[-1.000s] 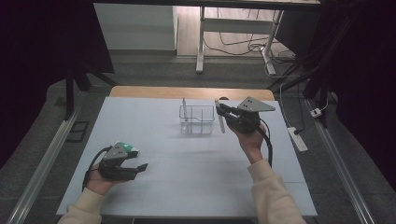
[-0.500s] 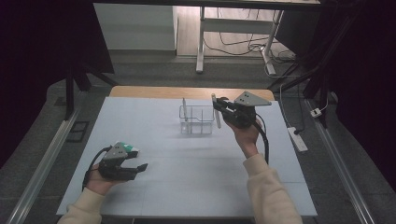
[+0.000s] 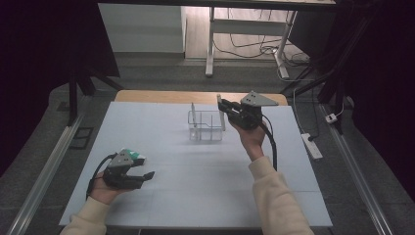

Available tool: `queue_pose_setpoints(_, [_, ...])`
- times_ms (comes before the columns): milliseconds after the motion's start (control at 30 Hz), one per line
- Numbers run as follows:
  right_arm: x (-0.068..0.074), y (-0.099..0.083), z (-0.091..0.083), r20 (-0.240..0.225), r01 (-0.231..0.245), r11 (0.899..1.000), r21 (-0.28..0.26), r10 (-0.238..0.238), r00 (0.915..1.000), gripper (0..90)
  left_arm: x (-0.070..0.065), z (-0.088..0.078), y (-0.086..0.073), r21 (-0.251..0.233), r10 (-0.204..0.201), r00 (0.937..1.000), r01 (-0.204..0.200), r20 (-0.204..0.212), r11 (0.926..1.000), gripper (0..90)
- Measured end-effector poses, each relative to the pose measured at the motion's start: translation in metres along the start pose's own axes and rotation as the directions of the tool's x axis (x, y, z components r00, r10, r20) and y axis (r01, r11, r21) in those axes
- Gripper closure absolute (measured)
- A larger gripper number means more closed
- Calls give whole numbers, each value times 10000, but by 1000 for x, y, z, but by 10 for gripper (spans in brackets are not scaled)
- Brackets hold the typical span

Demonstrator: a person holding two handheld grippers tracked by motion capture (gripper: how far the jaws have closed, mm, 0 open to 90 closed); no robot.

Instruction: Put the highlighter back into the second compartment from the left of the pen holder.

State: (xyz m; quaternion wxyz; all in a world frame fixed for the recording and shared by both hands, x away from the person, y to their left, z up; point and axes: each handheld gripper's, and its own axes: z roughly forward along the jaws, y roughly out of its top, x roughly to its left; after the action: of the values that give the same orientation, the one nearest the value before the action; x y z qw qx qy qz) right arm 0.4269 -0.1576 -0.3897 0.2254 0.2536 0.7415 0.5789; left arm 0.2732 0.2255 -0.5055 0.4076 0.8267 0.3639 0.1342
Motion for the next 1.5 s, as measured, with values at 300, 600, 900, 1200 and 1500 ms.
queue_pose_setpoints(300, [-1,1,8,-73,-169,9998,-88,168,9998,779,1,0,0,29,10,10000,-10,5,10000,336])
queue_pose_setpoints(600, [0,3,16,-81,-317,9991,-266,315,9995,779,2,0,0,-18,-36,10000,36,-3,10000,336])
queue_pose_setpoints(900, [-1,8,29,-14,-431,9982,-418,431,9991,779,1,0,-1,5,-3,10000,3,6,10000,336])
queue_pose_setpoints(1200, [-2,3,46,-238,-741,9956,-570,728,9971,778,1,1,0,60,54,10000,-54,11,10000,336])
queue_pose_setpoints(1500, [-3,0,57,-181,-697,9960,-559,687,9975,778,1,1,0,29,37,10000,-37,13,10000,336])
